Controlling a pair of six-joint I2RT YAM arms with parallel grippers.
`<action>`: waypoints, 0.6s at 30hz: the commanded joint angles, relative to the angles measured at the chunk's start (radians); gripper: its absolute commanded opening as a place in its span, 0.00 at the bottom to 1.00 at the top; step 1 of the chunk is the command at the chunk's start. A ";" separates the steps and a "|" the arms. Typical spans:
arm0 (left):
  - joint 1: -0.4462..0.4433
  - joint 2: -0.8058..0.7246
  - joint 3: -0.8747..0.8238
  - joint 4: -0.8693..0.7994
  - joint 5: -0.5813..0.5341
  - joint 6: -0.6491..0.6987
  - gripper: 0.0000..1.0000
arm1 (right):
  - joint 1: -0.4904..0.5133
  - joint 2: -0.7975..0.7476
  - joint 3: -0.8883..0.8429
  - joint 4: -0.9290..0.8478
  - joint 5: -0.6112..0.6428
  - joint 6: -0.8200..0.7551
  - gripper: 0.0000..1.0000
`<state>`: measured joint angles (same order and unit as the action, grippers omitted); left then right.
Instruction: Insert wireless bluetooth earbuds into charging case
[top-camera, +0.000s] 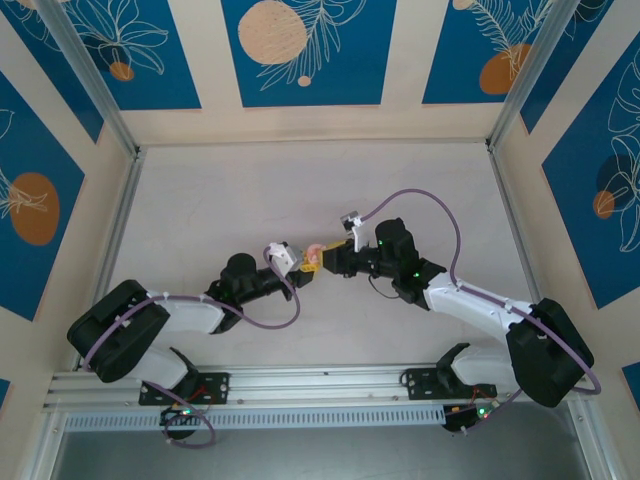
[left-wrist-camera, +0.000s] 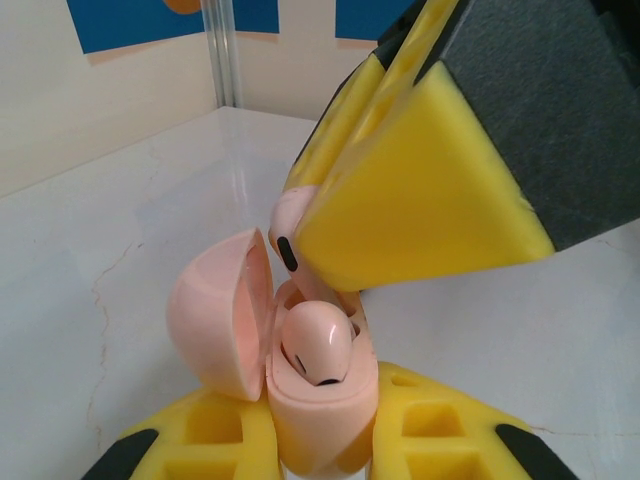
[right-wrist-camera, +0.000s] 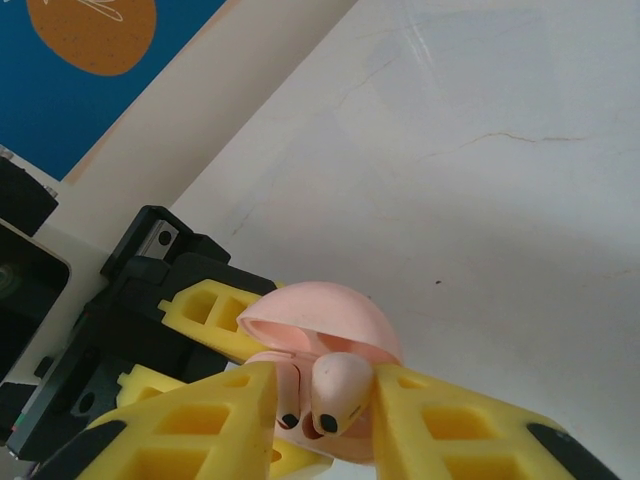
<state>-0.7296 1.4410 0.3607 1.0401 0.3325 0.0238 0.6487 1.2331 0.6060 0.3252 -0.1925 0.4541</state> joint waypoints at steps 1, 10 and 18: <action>-0.008 -0.027 -0.008 0.064 0.014 -0.010 0.09 | 0.008 -0.025 0.024 -0.029 -0.018 -0.019 0.33; -0.008 -0.034 -0.008 0.054 0.021 -0.005 0.09 | -0.002 -0.066 0.029 -0.041 -0.042 -0.020 0.40; -0.007 -0.035 -0.009 0.051 0.033 -0.005 0.09 | -0.008 -0.073 0.043 -0.054 -0.086 -0.026 0.42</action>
<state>-0.7296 1.4277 0.3607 1.0512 0.3393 0.0238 0.6464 1.1790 0.6128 0.2874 -0.2432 0.4507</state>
